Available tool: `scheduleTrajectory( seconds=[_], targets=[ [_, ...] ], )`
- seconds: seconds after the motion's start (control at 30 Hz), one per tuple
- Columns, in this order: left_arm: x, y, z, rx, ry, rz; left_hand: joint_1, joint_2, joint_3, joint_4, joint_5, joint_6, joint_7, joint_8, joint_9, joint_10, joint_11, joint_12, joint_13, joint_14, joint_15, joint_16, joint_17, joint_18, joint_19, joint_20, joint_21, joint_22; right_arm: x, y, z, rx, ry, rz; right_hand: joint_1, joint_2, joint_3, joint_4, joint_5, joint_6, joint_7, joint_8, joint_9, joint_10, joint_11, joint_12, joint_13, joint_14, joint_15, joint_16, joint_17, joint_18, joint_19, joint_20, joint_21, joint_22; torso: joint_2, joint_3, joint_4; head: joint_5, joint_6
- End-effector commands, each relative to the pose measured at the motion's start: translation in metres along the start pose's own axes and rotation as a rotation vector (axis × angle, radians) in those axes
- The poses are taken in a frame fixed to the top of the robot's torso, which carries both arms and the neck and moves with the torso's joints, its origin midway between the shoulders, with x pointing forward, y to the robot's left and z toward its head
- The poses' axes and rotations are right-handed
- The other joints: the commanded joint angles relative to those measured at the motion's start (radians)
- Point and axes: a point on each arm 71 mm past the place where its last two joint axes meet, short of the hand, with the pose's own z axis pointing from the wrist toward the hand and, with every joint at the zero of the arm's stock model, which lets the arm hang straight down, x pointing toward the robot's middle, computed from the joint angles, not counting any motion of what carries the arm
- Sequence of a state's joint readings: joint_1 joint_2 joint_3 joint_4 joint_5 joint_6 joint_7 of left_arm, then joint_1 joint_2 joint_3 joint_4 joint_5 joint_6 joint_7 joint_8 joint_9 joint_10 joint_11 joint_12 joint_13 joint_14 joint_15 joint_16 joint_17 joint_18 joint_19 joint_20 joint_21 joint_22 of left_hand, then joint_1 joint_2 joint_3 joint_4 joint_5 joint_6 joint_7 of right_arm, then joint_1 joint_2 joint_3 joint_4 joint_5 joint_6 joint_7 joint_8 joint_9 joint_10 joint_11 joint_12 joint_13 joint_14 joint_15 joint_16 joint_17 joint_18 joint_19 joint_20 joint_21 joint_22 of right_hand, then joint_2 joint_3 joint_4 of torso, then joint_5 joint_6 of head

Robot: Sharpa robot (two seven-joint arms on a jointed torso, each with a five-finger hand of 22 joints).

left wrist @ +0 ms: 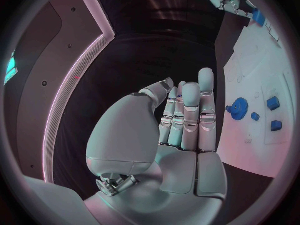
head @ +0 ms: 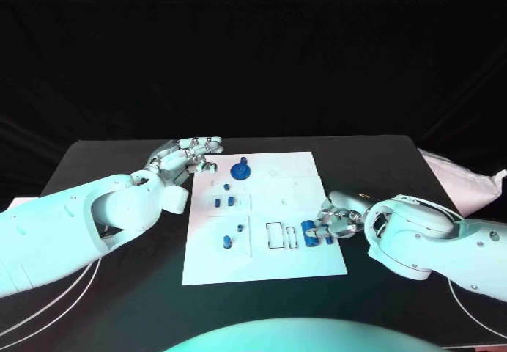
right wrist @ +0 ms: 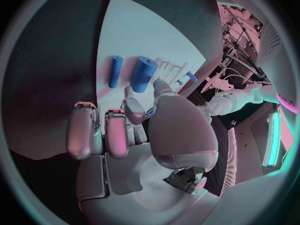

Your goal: Assemble the parts on the task board

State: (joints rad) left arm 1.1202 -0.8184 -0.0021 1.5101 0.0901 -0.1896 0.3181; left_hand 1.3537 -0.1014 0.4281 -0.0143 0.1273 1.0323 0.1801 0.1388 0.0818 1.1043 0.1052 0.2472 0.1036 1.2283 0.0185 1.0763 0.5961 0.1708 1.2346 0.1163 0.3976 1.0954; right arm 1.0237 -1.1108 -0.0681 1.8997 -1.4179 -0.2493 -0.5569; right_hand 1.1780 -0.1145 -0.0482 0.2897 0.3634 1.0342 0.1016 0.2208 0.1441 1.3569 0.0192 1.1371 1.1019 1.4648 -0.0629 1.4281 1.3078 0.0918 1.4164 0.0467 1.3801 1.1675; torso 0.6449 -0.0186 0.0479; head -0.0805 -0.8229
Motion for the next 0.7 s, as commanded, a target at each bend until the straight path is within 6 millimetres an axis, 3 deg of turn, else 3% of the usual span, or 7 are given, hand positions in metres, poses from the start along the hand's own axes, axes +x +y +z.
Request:
scheduleTrajectory(
  seconds=[0.03, 0.37, 0.53, 0.57, 0.7],
  targets=[
    [0.002, 0.000, 0.000, 0.006, 0.019, 0.000, 0.004, 0.002, -0.004, -0.001, 0.004, -0.010, -0.001, 0.004, -0.001, -0.006, -0.001, 0.002, 0.001, -0.004, 0.000, -0.003, -0.001, 0.010, 0.007, 0.000, -0.006, -0.001, 0.005, 0.001, 0.002, 0.008, 0.017, -0.035, -0.002, 0.005, -0.005, -0.001, -0.006, -0.006, -0.004, 0.005, 0.001, -0.006, -0.003, 0.001, 0.001, 0.068, 0.006, 0.004, 0.046, -0.014, 0.006, 0.001, 0.006, 0.001, 0.001, 0.0007, -0.0003, 0.000, -0.001],
    [0.001, 0.000, 0.000, 0.004, 0.018, 0.000, 0.003, 0.003, -0.006, 0.000, 0.004, -0.011, 0.000, 0.005, -0.001, -0.008, -0.001, 0.003, 0.001, -0.005, 0.001, -0.004, -0.003, 0.010, 0.007, 0.001, -0.007, -0.002, 0.015, 0.006, 0.008, 0.000, 0.036, -0.057, 0.053, 0.032, -0.013, -0.013, 0.004, -0.007, -0.006, 0.021, 0.012, -0.002, -0.005, 0.009, 0.024, 0.068, 0.004, 0.007, 0.051, -0.015, 0.006, -0.001, 0.008, 0.005, 0.000, 0.0003, 0.0002, 0.002, -0.004],
    [0.001, 0.000, 0.000, 0.003, 0.018, 0.000, 0.003, 0.003, -0.006, 0.000, 0.004, -0.011, 0.000, 0.005, -0.001, -0.008, -0.001, 0.003, 0.001, -0.005, 0.001, -0.004, -0.003, 0.010, 0.007, 0.001, -0.007, -0.002, 0.017, 0.005, 0.011, 0.006, 0.041, -0.061, 0.108, 0.061, -0.004, -0.031, 0.073, -0.002, -0.007, 0.033, 0.021, -0.001, -0.008, 0.008, 0.035, 0.069, 0.002, 0.009, 0.053, -0.015, 0.006, -0.002, 0.009, 0.008, 0.000, -0.0005, 0.0000, 0.002, -0.006],
    [0.001, 0.000, 0.000, 0.003, 0.018, 0.000, 0.003, 0.003, -0.006, 0.000, 0.004, -0.011, 0.000, 0.005, -0.001, -0.008, -0.001, 0.003, 0.001, -0.005, 0.001, -0.004, -0.003, 0.010, 0.007, 0.001, -0.007, -0.002, 0.017, 0.004, 0.011, 0.009, 0.038, -0.058, 0.127, 0.075, 0.005, -0.039, 0.080, 0.003, -0.010, 0.037, 0.025, 0.001, -0.010, 0.009, 0.039, 0.069, 0.001, 0.010, 0.055, -0.016, 0.008, -0.004, 0.011, 0.011, -0.001, -0.0006, -0.0001, 0.002, -0.006],
    [0.001, 0.000, -0.001, 0.002, 0.018, 0.001, 0.003, 0.003, -0.006, 0.000, 0.004, -0.011, 0.000, 0.005, -0.001, -0.008, -0.001, 0.003, 0.001, -0.005, 0.001, -0.004, -0.003, 0.010, 0.007, 0.001, -0.007, -0.002, 0.014, 0.004, 0.011, 0.013, 0.007, -0.033, 0.178, 0.115, 0.040, -0.063, 0.016, 0.007, -0.015, 0.042, 0.032, 0.002, -0.015, 0.005, 0.044, 0.069, -0.004, 0.012, 0.057, -0.016, 0.009, -0.008, 0.012, 0.013, 0.000, -0.0004, -0.0006, 0.002, -0.005]
  ],
)
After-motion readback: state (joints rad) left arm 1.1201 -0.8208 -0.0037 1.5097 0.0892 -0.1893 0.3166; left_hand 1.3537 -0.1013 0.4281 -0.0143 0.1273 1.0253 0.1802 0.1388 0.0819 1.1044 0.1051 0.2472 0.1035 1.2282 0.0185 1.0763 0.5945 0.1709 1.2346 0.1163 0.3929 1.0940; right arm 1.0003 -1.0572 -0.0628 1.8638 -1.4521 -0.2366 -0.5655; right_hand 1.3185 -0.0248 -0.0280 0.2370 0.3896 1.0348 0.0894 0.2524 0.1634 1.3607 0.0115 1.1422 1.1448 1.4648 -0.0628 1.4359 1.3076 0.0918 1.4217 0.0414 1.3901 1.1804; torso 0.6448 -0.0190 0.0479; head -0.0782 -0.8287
